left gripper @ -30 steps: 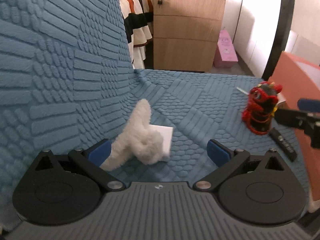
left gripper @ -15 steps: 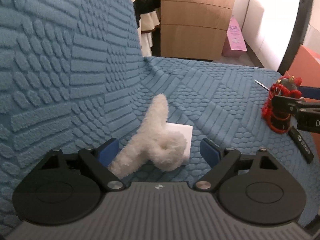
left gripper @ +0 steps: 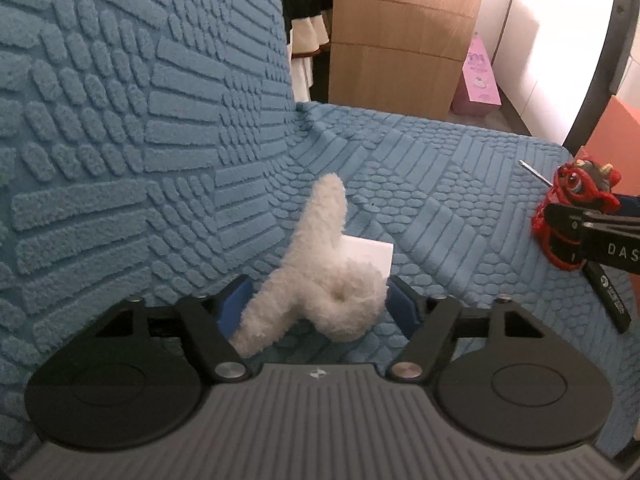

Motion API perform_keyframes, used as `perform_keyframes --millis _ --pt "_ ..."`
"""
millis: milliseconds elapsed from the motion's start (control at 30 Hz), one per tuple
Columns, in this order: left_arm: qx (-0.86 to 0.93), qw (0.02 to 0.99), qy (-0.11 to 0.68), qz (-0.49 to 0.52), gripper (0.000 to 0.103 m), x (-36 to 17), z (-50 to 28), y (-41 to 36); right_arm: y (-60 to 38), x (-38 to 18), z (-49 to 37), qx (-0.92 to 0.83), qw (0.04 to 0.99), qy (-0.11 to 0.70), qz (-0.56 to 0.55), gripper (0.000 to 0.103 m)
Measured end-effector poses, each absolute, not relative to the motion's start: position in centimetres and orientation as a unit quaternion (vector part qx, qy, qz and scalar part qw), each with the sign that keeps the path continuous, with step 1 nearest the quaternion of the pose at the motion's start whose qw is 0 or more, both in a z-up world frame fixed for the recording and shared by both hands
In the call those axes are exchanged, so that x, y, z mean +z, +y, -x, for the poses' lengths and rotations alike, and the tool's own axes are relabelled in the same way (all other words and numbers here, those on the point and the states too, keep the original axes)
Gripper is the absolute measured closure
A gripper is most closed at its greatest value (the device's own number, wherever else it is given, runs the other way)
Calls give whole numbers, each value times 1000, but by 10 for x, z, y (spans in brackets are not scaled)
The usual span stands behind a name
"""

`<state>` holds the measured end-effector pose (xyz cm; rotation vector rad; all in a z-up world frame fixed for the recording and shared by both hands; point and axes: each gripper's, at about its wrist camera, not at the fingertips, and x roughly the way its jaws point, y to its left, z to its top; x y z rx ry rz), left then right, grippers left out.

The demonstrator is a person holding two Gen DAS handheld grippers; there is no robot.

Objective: Organize rigid objects
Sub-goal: 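Close left gripper on white plush toy while right gripper closes on red-black figurine, then lift white plush toy with left tool while right tool lifts the figurine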

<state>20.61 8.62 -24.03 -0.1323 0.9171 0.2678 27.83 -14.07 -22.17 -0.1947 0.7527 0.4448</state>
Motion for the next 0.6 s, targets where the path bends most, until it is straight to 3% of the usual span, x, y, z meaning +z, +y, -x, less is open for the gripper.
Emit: perform_keyframes --millis 67,600 --pt "130 887 439 62 33 -239 -204 86 -142 -220 -278 207 903 364 93 43" --pt "92 902 402 128 39 -223 -181 77 -141 -212 -249 210 904 361 86 44"
